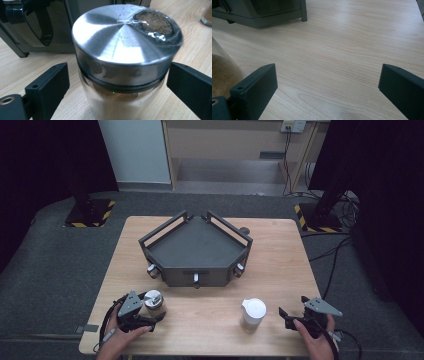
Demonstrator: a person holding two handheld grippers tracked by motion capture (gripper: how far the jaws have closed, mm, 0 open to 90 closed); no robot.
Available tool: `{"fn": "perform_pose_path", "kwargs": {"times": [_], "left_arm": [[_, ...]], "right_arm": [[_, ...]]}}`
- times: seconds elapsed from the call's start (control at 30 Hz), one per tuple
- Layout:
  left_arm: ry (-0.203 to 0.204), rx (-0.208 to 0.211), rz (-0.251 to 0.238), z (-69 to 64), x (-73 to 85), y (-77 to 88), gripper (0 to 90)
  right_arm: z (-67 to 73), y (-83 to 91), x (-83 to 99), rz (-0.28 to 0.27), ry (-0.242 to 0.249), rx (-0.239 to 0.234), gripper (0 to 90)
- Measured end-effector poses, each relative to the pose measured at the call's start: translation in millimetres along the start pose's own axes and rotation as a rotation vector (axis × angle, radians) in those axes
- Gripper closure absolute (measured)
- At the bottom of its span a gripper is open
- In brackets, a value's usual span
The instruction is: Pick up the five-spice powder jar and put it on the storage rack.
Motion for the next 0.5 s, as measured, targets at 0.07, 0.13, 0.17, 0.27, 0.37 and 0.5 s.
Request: {"fn": "perform_pose_path", "kwargs": {"times": [0.07,0.13,0.17,0.27,0.37,0.5], "left_arm": [[0.001,-0.001,0.001,-0.2,-0.4,-1.6,4.1],[0.004,-0.008,0.006,-0.6,-1.2,-3.3,4.7],[0.006,-0.011,0.010,-0.4,-1.4,-3.4,5.1],[0.016,-0.021,0.012,0.2,-1.2,-3.1,6.8],[0.022,-0.021,0.006,0.8,-0.7,-2.5,8.9],[0.024,-0.022,0.002,1.4,-0.3,-3.2,14.0]], "right_arm": [[0.1,-0.1,0.1,0.000,0.000,-0.001,2.7],[0.4,-0.3,0.1,0.001,0.002,-0.001,2.8],[0.4,-0.3,0.2,0.001,0.002,-0.001,2.8],[0.4,-0.3,0.2,0.001,0.003,-0.001,2.8],[0.4,-0.4,0.3,0.002,0.003,-0.001,2.8],[0.6,-0.5,0.2,0.003,0.003,-0.002,2.8]]}}
Point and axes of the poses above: each handheld gripper's, and its own axes: y roughly backward along the jaws, x roughly out of its underside, z roughly to its left, the point moved 6 cm from there along -y, roughly forward along the jaws, and after that the axes turned 14 degrees about x, right-handed, at the moved point
